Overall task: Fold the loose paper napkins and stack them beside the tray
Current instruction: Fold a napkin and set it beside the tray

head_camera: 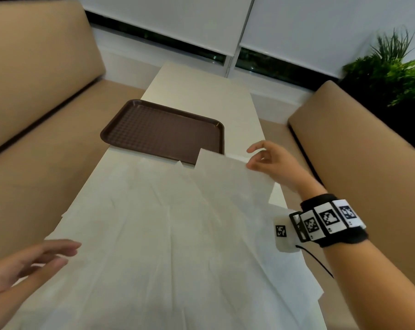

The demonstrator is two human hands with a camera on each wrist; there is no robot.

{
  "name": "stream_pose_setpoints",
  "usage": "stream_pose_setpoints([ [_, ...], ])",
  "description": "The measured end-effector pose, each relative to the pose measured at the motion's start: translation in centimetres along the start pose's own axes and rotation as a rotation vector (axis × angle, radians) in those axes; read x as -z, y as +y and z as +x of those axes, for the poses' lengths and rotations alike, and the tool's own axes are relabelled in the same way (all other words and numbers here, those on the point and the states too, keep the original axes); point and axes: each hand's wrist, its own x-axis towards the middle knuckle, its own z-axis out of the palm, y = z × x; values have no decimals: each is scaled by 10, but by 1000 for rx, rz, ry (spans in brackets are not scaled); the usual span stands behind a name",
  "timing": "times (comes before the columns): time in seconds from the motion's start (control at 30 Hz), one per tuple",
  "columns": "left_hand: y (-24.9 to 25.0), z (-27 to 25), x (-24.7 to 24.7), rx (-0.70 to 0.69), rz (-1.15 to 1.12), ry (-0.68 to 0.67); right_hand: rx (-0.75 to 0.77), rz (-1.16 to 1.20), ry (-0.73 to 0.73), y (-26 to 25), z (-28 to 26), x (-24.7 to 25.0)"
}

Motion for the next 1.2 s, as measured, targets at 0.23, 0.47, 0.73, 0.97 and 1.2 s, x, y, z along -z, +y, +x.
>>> stream_pose_setpoints([
  [0.23, 142, 37, -20, -337, -91, -67, 234, 36, -86, -75, -19, 50],
  [0.47, 230, 85, -87, -472, -220, -127, 277, 469, -278, -111, -31, 46],
  [0.73, 251, 103, -134, 146, -1166, -189, 210, 623, -216, -90, -34, 18],
  [0.97, 232, 116, -138, 273, -1497, -45, 48, 612, -160, -57, -47, -21],
  [1.2, 235, 115, -119, 64, -894, -199, 175, -109, -43, -58, -43, -17],
])
